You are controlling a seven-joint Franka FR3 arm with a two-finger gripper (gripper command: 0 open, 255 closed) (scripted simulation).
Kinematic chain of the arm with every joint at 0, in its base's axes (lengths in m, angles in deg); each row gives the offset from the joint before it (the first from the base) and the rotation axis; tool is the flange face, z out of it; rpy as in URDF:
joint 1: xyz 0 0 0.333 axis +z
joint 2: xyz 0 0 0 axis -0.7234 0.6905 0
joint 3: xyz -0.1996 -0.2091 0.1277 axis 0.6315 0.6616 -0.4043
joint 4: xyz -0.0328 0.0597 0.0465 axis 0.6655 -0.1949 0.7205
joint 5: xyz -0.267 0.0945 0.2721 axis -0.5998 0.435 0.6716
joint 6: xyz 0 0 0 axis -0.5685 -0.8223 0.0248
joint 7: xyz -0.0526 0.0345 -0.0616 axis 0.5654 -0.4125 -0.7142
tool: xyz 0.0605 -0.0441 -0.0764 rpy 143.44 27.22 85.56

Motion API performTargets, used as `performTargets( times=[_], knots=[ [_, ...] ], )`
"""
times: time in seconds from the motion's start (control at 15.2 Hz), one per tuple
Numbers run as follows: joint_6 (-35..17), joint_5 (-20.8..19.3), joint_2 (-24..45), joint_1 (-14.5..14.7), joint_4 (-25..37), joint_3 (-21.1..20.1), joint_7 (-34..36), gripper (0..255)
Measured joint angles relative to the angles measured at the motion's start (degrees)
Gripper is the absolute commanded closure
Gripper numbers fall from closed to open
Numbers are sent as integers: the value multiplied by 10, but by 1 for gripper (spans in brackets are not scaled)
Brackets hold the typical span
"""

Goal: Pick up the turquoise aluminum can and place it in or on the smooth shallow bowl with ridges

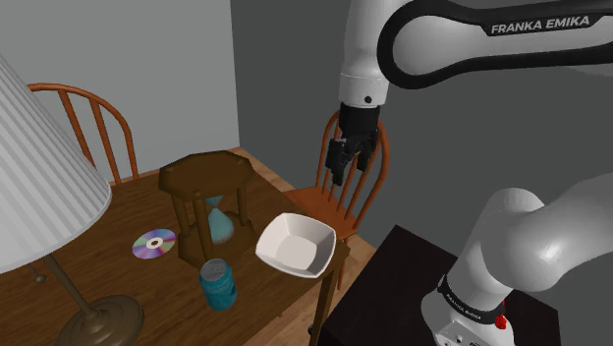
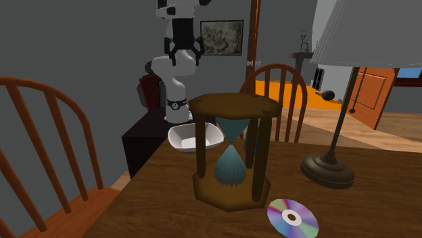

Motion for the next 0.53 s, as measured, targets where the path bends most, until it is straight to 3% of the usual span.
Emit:
performTargets(
  times=[0.53],
  knots=[
    [-119, 19, 125, 11, 26, -88, 98, 0]
  ],
)
